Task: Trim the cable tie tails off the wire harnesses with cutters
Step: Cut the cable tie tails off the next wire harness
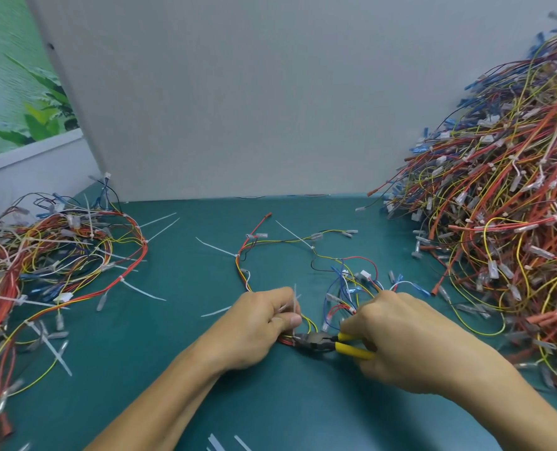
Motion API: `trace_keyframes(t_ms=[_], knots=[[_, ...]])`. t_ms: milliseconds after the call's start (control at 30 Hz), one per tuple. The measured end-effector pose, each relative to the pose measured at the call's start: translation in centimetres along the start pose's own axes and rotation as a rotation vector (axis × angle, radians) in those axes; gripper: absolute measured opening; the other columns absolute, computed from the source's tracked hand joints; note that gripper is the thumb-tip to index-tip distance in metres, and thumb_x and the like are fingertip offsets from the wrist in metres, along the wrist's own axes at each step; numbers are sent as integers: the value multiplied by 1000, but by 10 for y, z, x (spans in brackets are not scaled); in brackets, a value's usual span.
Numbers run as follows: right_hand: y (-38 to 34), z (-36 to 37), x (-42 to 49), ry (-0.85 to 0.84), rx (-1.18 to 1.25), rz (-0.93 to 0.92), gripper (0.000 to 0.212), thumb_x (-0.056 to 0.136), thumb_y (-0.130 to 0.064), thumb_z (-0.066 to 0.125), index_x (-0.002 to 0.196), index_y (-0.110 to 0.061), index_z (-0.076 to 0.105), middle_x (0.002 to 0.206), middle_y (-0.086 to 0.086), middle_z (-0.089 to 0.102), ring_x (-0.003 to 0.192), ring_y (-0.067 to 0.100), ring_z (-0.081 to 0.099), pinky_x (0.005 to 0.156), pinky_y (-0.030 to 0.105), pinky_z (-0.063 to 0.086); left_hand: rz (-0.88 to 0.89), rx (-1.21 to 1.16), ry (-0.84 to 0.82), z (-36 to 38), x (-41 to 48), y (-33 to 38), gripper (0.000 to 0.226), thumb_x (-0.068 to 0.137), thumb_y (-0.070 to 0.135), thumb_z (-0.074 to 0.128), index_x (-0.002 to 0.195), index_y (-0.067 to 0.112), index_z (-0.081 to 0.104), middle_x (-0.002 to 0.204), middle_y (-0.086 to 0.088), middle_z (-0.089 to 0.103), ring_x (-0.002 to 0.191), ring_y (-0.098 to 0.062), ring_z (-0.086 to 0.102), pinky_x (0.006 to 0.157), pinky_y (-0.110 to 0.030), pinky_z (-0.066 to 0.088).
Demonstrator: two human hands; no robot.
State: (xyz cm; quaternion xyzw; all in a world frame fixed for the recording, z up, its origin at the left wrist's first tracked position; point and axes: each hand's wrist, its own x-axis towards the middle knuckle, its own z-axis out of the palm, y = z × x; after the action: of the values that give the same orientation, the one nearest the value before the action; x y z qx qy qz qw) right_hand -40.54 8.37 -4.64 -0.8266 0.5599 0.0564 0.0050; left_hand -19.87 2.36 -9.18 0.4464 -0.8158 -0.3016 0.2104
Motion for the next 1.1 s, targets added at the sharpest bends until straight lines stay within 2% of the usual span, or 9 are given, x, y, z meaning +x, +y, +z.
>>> trace_keyframes(t_ms=[100,233,367,467,633,833,967,1033,1100], knots=[[5,0,-2,11,54,4,21,83,-38,52,85,-17,51,73,-2,49,76,25,51,56,31,36,-33,-297,81,-2,-2,-3,19,94,5,54,78,15,56,68,4,62,52,-11,46,54,-22,38],[5,-2,-2,75,269,10,18,87,-41,51,80,-26,45,71,-5,47,70,12,47,60,28,37,-183,-906,259,-15,-2,-9,19,94,-7,44,90,8,55,60,-2,53,39,-5,26,41,-16,25],[-32,14,10,245,510,-15,15,89,-35,52,91,-26,40,89,-9,49,84,18,46,76,34,40,-284,-1125,414,-30,1,-16,26,87,-10,33,81,8,50,55,-7,49,40,-14,33,42,-22,27],[-61,33,23,313,493,22,21,86,-30,52,101,-26,38,103,-6,51,96,23,48,80,37,41,-340,-1154,537,-38,0,-22,27,83,-9,29,77,9,47,51,-6,44,39,-17,37,41,-22,32],[-73,50,37,370,315,81,22,87,-33,50,100,-26,33,103,-6,52,97,25,46,69,35,26,-359,-882,583,-49,-3,-34,29,80,-6,28,86,8,52,44,6,25,38,-11,23,41,-18,20],[-33,37,26,244,572,-29,23,82,-31,61,85,-31,39,71,-12,53,67,8,46,60,26,40,-54,-164,426,-48,-12,-41,17,79,9,73,81,26,72,44,10,30,44,-6,24,45,-19,22],[9,14,11,37,850,-105,18,75,-21,67,85,-28,54,72,-7,57,63,3,47,59,23,41,201,122,241,-36,-16,-26,30,77,-2,72,96,22,75,69,23,67,52,2,51,57,-3,35],[22,8,4,-28,1007,-139,20,77,-13,70,84,-26,56,75,-3,59,66,8,50,62,26,42,364,239,177,-30,-17,-21,34,75,-3,75,103,17,75,86,14,73,69,-3,64,68,-9,47],[30,6,0,-60,1075,-161,22,78,-9,70,83,-25,56,78,1,60,69,13,52,64,31,42,483,362,144,-25,-16,-16,31,73,4,79,101,17,76,76,2,71,65,-18,65,59,-20,52]])
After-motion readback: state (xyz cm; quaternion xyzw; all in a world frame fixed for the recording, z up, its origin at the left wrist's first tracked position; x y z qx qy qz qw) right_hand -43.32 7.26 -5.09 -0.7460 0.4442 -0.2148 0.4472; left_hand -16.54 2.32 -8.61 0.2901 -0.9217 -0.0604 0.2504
